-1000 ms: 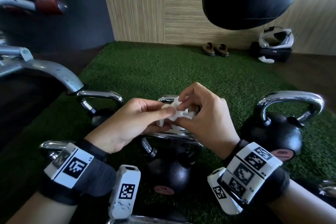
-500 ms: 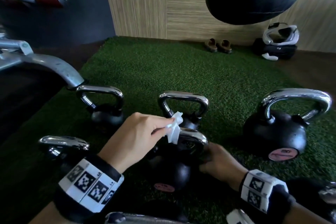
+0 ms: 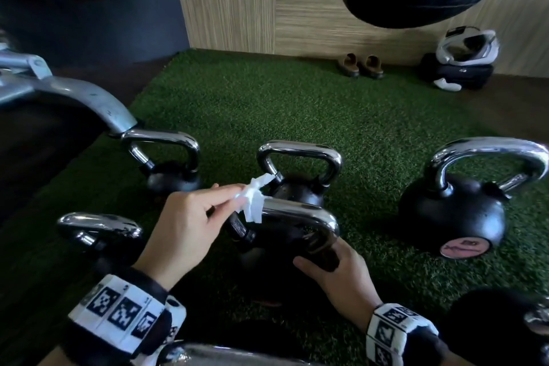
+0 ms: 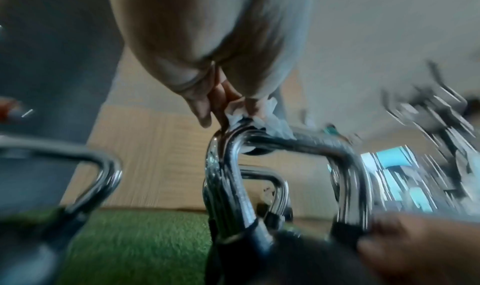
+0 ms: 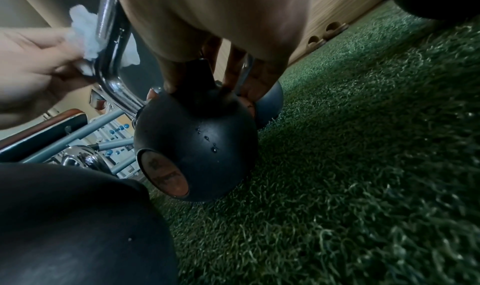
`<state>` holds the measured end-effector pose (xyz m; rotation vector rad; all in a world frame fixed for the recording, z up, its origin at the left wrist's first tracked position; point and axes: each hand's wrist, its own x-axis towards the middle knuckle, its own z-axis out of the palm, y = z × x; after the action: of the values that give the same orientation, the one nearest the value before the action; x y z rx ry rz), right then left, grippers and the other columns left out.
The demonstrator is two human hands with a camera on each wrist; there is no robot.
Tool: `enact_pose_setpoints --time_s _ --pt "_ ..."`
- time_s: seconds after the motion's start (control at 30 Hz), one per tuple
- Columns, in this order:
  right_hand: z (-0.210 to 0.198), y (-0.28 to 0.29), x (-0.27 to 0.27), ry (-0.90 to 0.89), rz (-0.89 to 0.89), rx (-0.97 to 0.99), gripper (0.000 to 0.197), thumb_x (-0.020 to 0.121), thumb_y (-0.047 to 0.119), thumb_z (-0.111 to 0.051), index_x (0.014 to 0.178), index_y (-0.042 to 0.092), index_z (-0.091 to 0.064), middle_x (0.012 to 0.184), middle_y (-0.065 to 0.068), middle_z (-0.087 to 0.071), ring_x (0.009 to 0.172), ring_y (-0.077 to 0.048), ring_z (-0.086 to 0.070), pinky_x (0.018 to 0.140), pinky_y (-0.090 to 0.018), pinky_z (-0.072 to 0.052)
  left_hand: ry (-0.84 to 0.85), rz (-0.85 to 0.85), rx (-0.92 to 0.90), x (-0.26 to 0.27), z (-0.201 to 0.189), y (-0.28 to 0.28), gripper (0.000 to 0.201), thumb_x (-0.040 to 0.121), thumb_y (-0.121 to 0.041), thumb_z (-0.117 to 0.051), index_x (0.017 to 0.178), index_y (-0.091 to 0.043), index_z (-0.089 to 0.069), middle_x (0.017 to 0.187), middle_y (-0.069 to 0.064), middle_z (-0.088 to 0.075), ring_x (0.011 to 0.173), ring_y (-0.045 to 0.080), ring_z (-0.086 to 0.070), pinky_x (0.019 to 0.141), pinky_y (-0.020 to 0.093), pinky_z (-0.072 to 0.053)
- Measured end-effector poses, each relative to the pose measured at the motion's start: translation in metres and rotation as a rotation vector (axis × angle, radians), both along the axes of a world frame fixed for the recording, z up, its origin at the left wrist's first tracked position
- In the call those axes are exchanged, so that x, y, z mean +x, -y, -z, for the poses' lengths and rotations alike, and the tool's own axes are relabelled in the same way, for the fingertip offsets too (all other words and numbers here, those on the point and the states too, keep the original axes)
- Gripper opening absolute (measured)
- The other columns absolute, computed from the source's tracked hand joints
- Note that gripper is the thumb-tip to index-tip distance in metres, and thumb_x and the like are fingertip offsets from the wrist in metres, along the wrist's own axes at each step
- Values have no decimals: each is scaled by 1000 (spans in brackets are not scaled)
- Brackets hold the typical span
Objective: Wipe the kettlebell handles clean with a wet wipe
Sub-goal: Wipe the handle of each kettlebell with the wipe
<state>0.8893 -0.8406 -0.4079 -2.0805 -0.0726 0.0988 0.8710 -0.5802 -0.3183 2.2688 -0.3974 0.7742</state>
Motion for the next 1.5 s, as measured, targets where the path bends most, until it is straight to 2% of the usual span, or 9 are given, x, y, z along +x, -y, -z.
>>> enact_pose_setpoints --time_s 0.2,0.37,0.53,0.77,0.9,1.07,1.3,1.4,1.5 --pt "1 -2 -1 7 -33 -1 29 75 46 -86 95 40 -65 101 16 -70 94 12 -60 73 -6 -44 -202 -76 -250 -2 22 -25 36 93 -38 -63 121 -20 -76 108 -21 -77 103 0 -73 87 19 -57" --pt "7 0 -1 47 -79 18 38 77 43 -85 110 48 -67 109 22 -66 101 15 -57 78 -3 -43 -281 -89 -427 -1 36 -26 25 92 -32 -64 114 -30 -76 100 -22 -78 94 -7 -71 85 11 -54" --pt "7 1 4 53 -74 37 38 72 44 -88 106 46 -71 106 14 -70 97 7 -63 83 -16 -50 -487 -45 -706 -5 55 -24 31 98 -4 -62 100 -30 -79 93 -2 -81 94 14 -74 75 16 -59" --pt "6 4 7 45 -108 55 42 70 45 -89 107 51 -70 108 14 -69 102 0 -65 94 -35 -56 -551 -25 -609 -13 79 -21 15 89 -29 -70 92 -28 -85 80 5 -74 81 13 -62 94 55 -56" --pt "3 5 8 51 -106 26 39 69 46 -90 103 48 -73 108 17 -70 101 4 -65 92 -29 -55 -579 51 -528 -11 84 -26 31 92 -46 -71 93 -18 -82 87 18 -75 82 15 -63 84 43 -56" --pt "-6 4 2 93 -114 4 37 68 35 -93 97 44 -73 103 19 -69 97 12 -61 76 -3 -44 -504 -24 -405 -10 73 -20 26 86 -42 -73 79 -20 -83 74 -8 -78 73 1 -73 71 10 -49" --pt "3 12 -16 353 -187 -81 10 66 28 -73 76 29 -75 96 18 -67 89 1 -67 75 -13 -50 -425 -82 -285 34 73 -12 47 89 -46 -74 55 -15 -66 53 -2 -65 50 -1 -51 50 19 -36" --pt "2 5 -25 418 -262 -121 15 67 25 -64 78 27 -75 86 16 -64 81 -6 -65 67 -27 -55 -382 -84 -143 58 67 1 59 90 -50 -74 54 -8 -52 51 10 -49 47 5 -39 49 26 -30" --pt "-1 -1 -24 464 -356 -163 33 69 11 -65 93 31 -77 84 16 -63 83 -8 -62 70 -23 -53 -429 -43 -75 71 56 17 53 91 -38 -75 52 -13 -50 50 -1 -39 48 5 -34 50 22 -29"
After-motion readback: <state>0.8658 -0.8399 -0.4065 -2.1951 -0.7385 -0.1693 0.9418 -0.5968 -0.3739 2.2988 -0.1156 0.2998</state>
